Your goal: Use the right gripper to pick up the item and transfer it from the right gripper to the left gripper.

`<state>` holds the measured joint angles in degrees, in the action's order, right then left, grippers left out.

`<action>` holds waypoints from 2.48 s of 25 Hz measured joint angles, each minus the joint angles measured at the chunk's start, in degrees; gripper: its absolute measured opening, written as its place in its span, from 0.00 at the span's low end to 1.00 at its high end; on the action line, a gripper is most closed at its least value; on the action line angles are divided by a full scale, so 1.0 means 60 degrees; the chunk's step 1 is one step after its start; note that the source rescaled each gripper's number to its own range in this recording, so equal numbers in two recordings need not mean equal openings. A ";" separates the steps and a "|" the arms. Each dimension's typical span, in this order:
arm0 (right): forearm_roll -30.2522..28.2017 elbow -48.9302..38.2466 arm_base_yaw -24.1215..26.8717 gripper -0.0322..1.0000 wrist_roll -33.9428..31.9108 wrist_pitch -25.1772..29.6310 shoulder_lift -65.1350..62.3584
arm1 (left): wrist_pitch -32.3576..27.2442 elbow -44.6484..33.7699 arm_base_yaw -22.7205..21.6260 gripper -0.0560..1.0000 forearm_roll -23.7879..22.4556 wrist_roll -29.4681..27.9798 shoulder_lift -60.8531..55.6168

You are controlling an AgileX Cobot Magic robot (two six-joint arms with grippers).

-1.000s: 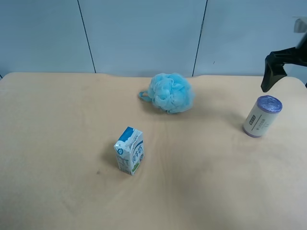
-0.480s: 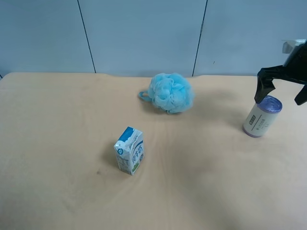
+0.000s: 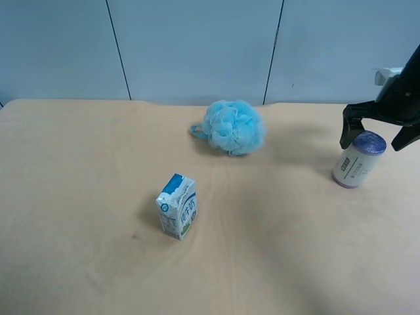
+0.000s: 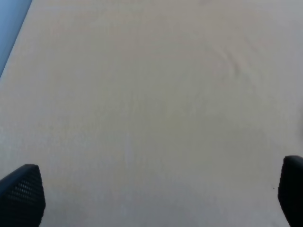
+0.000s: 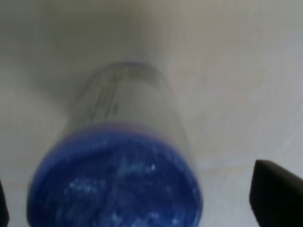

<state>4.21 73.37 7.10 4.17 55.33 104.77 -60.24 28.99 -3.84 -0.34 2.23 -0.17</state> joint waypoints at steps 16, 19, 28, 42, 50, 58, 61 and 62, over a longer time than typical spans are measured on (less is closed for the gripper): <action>0.0697 0.0000 0.0000 1.00 0.0807 -0.0102 0.0241 | 0.0000 0.0000 0.0000 1.00 0.0000 -0.0012 0.0000; 0.0586 0.0000 0.0000 0.99 0.0769 -0.0102 0.0260 | 0.0000 0.0000 0.0000 1.00 0.0000 -0.0012 0.0000; 0.0225 0.0000 0.0000 0.94 0.0579 -0.0042 0.0271 | 0.0000 0.0000 0.0000 1.00 0.0000 -0.0026 0.0000; -0.0081 0.0000 0.0000 0.62 0.0273 -0.0005 0.0271 | -0.0020 0.0000 0.0000 1.00 0.0000 -0.0026 0.0000; -0.0081 0.0000 0.0000 0.44 0.0273 -0.0026 0.0271 | -0.0020 0.0000 0.0000 1.00 0.0000 -0.0026 0.0000; -0.0007 0.0000 0.0000 0.15 0.0273 -0.0037 0.0271 | -0.0020 0.0000 0.0000 1.00 0.0000 -0.0036 0.0000; -0.0007 0.0000 0.0000 0.12 0.0273 -0.0045 0.0271 | -0.0020 0.0000 0.0000 1.00 0.0000 -0.0036 0.0000; -0.0007 0.0000 0.0000 0.09 0.0273 -0.0045 0.0271 | -0.0020 0.0000 0.0000 1.00 0.0000 -0.0036 0.0000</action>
<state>4.17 73.37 7.10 5.81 55.06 106.40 -60.36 28.99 -3.84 -0.34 2.01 -0.17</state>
